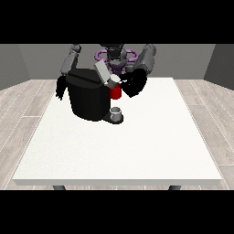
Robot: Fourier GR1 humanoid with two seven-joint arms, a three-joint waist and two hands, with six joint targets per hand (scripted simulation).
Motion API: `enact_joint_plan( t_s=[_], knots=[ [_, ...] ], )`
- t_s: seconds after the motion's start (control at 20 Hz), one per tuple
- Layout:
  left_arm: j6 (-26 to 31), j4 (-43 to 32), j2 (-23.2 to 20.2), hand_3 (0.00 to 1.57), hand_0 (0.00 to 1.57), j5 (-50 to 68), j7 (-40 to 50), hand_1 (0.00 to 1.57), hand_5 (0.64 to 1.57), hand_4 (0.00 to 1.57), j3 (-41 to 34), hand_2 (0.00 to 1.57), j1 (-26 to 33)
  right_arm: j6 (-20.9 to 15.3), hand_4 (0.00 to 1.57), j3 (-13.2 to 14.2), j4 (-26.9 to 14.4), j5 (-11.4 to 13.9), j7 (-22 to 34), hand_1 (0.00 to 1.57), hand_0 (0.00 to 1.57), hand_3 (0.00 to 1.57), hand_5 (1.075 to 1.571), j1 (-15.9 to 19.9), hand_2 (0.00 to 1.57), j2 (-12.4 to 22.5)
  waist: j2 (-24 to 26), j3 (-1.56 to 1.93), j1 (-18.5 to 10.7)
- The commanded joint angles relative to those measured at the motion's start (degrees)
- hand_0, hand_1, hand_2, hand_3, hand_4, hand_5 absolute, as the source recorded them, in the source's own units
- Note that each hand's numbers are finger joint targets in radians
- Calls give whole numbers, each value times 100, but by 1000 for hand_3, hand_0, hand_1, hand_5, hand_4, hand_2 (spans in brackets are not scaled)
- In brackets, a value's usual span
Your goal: Insert the coffee pod into the coffee machine and close the lid
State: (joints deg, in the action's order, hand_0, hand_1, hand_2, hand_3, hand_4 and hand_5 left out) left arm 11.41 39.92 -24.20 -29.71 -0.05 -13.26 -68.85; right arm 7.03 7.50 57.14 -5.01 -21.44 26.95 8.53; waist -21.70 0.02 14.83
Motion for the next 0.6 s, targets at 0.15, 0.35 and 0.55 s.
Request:
enact_joint_plan(
  t_s=[0.15, 0.35, 0.55],
  knots=[
    [249, 289, 630, 0, 0, 581, -672, 0, 1571, 0, -117, 0, 642, 313, 349, 414, -587, -257, -529, 0, 0, 0, 1571, -455, 0, 266, 355, 1, -576],
    [228, 598, 1470, 0, 0, 772, -942, 0, 1571, 0, 108, 0, 1290, 286, 224, 760, -1077, -445, -519, 0, 0, 0, 1571, -564, 0, 424, 868, 4, -1148],
    [277, 593, 1630, 0, 0, 1158, -1530, 0, 1571, 0, -141, 0, 2373, 461, 258, 671, -1032, -425, -694, 0, 0, 0, 1571, -1332, 0, 345, 1496, -6, -1368]
  ],
)
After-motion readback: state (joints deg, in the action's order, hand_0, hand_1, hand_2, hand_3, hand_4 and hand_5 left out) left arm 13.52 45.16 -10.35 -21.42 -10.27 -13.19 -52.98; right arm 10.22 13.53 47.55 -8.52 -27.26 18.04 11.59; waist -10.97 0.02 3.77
